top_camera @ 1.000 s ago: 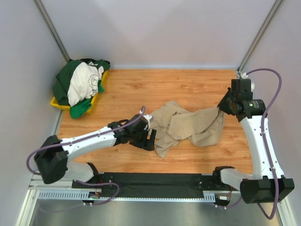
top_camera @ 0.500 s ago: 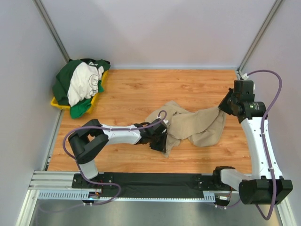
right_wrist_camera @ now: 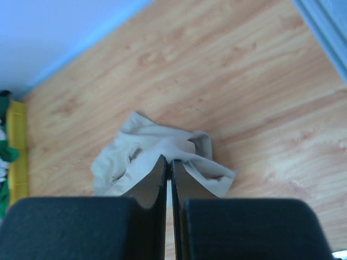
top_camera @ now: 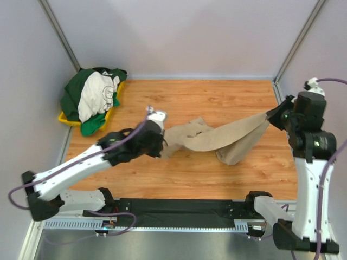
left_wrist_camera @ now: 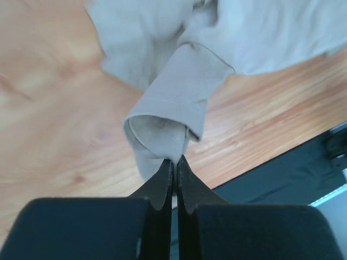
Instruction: Fold and stack the t-shirts
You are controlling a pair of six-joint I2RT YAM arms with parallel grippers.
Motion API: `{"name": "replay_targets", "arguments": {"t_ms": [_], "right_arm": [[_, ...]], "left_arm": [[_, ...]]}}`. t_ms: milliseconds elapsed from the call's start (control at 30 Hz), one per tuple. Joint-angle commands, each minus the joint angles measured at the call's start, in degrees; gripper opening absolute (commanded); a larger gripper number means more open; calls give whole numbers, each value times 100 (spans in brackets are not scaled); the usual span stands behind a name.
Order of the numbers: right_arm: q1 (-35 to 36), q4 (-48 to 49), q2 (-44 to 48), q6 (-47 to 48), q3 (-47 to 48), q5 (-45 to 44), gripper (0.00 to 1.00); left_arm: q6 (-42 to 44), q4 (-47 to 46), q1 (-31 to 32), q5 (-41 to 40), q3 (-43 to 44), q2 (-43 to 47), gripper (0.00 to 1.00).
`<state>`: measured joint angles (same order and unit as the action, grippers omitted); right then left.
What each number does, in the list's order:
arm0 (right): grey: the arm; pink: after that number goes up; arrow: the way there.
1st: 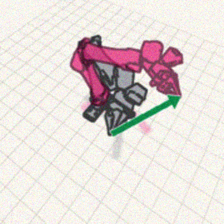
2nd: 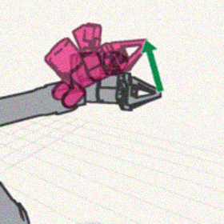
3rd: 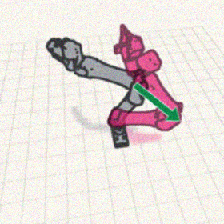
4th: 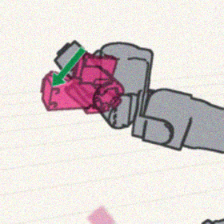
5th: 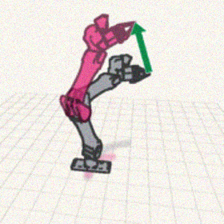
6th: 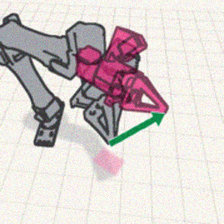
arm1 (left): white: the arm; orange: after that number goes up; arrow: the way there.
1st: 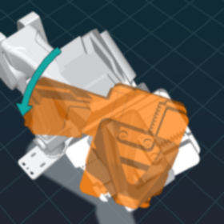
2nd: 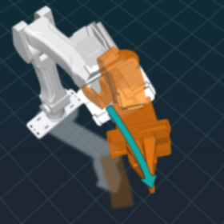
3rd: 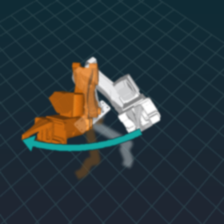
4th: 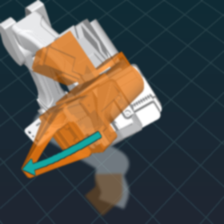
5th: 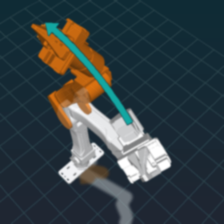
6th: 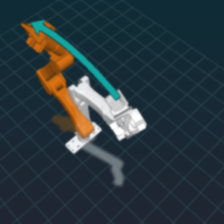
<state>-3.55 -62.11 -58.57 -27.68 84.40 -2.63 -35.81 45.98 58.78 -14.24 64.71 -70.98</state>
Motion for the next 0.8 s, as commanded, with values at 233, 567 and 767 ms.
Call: {"name": "replay_targets", "arguments": {"t_ms": [233,567,767], "right_arm": [[-32,-565,2366,149,1552,-632,0],[-14,-487,1589,536,2529,-1222,0],[-5,-154,68,176,1389,-923,0]], "left_arm": [[2788,2091,10,-2311,3009,2193,0],[5505,474,10,-2320,4805,1308,0],[5481,95,-1039,-1606,4736,-141,0]]}}
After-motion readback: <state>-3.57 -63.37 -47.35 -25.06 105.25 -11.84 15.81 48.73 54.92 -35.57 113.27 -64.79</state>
